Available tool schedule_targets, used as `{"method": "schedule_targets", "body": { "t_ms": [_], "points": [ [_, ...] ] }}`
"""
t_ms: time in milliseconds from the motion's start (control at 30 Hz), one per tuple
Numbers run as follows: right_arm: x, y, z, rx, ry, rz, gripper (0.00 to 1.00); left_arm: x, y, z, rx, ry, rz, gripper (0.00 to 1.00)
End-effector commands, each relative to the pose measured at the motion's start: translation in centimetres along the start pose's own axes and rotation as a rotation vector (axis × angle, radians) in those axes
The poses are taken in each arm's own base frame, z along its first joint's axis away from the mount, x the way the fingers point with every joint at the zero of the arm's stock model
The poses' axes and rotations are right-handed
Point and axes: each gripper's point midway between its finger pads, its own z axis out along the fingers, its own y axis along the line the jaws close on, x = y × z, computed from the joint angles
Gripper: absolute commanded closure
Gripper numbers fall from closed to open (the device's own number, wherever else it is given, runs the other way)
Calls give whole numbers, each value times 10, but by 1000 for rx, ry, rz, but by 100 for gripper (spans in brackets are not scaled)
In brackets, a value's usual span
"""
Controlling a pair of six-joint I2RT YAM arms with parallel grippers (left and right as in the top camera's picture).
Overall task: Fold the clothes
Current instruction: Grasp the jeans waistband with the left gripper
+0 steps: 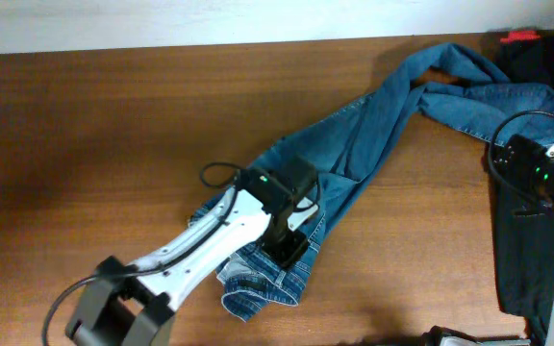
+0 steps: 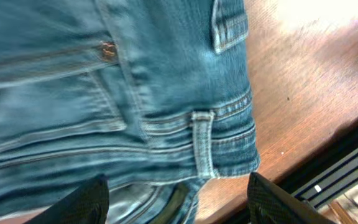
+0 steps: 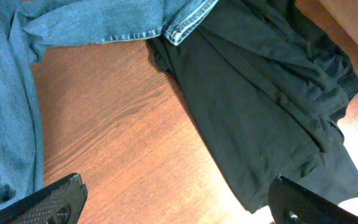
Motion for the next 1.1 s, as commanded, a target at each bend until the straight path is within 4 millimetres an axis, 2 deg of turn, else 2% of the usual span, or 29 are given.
{"method": "schedule_targets", "body": {
  "t_ms": [0,200,367,433,467,567,633,800,900,1000,1067],
  "points": [
    [-3,-1,-2,-3,-11,17,2,11,-18,24,58,77,5,28],
    [-3,-1,-2,-3,-11,17,2,19,-17,53,50,181,2,28],
    [-3,-1,-2,-3,-11,17,2,23,-16,62,48,218,-8,28],
    [-3,-1,-2,-3,-11,17,2,23,-16,62,47,218,-13,39],
    [-3,-1,-2,-2,-11,17,2,23,-16,62,47,218,-13,53],
    [-2,-1,-2,-2,-8,16,2,23,-16,62,47,220,-14,76],
    [-2,-1,-2,-2,-8,16,2,24,-16,62,47,221,-14,98],
    [-2,-1,-2,-2,-9,16,2,22,-13,57,29,223,-12,100],
    [-2,-1,-2,-2,-9,16,2,14,0,34,-70,208,0,100],
    [-3,-1,-2,-1,-9,16,2,-5,17,-16,-183,114,-2,100],
    [-3,-1,-2,0,-9,16,2,-18,41,-65,-276,3,-39,100]
  ]
}}
